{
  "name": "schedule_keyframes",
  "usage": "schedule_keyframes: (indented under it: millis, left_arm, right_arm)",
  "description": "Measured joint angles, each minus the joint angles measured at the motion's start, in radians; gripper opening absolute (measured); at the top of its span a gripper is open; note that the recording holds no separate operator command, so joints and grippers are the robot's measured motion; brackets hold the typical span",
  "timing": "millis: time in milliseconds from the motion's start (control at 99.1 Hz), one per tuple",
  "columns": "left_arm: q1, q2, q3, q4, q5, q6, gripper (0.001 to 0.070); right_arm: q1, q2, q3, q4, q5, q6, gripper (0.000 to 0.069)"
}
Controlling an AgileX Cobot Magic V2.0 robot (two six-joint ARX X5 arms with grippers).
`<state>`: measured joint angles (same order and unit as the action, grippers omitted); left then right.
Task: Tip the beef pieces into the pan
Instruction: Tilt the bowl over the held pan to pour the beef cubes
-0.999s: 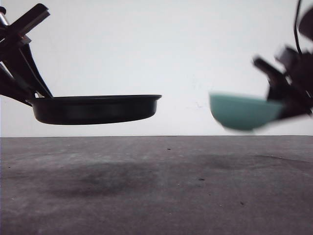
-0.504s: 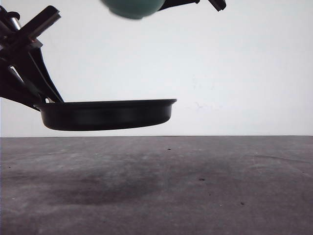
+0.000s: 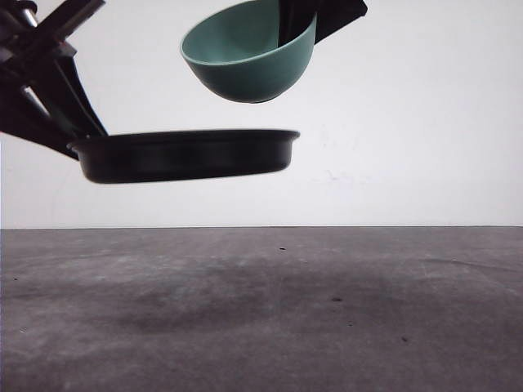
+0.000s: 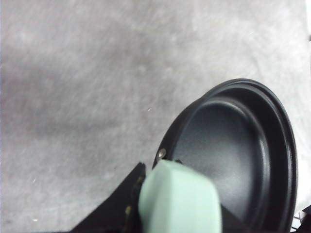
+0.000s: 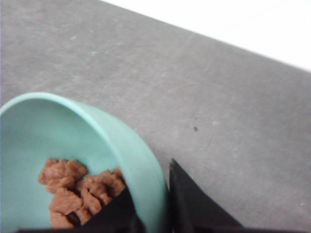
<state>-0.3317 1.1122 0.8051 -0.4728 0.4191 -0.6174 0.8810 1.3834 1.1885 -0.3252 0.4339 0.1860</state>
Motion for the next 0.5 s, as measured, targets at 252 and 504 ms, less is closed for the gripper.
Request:
schedule_keyframes:
  millis: [252, 504]
  left_arm:
    - [0.0, 0.0, 0.03, -0.04, -0.002, 0.0, 0.0052]
    - [0.011, 0.0, 0.03, -0.083, -0.002, 0.0, 0.0052]
  right_arm:
    - [0.107, 0.08, -0.002, 0.113, 0.185, -0.111, 0.0035]
    - [0.166, 0.13, -0.002, 0.15, 0.335, -0.262, 0.0035]
